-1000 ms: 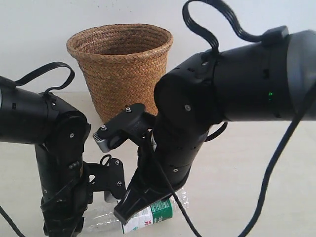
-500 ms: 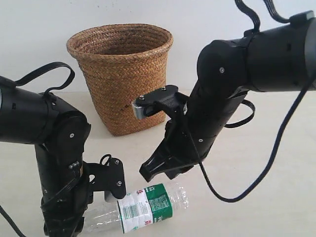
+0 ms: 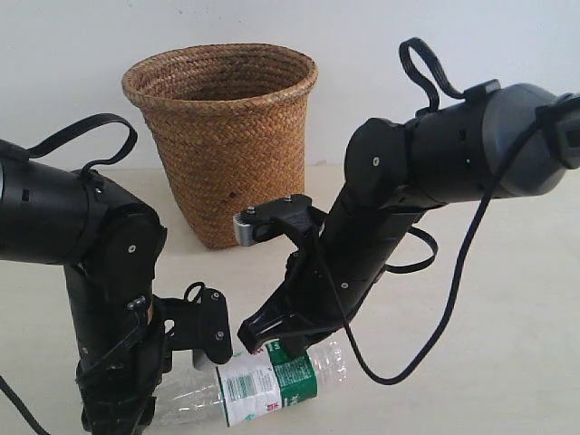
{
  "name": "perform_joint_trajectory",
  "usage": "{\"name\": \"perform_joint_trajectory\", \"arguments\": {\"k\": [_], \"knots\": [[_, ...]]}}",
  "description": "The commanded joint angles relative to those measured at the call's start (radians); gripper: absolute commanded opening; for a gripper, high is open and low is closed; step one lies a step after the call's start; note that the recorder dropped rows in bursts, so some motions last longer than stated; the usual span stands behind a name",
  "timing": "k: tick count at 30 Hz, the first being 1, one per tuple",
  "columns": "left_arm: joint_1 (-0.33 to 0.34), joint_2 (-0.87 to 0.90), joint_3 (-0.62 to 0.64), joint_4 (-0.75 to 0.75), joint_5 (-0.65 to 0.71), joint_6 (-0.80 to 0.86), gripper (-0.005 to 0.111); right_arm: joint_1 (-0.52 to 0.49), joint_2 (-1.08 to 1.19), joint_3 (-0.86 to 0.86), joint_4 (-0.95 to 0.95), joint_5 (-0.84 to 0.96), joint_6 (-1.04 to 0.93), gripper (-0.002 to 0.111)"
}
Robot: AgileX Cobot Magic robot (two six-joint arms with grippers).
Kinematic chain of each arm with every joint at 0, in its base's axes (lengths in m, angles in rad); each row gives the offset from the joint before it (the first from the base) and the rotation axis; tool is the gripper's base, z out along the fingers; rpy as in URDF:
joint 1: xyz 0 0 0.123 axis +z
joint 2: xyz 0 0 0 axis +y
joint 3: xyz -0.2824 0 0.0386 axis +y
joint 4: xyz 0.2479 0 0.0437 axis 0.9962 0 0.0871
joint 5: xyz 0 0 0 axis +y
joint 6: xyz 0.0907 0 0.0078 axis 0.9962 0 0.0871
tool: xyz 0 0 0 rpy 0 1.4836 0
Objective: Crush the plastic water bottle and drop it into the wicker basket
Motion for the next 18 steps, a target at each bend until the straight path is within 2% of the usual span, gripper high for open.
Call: {"name": "perform_joint_trajectory", "arguments": {"k": [1, 18], "knots": [[-0.007, -0.007, 0.006, 0.0, -0.01, -0.012, 0.004, -0.008, 0.003, -0.013, 0.012, -0.012, -0.019, 0.0], [-0.007, -0.007, 0.006, 0.0, -0.01, -0.016, 0.004, -0.008, 0.111, -0.013, 0.003, -0.014, -0.067, 0.0]]}}
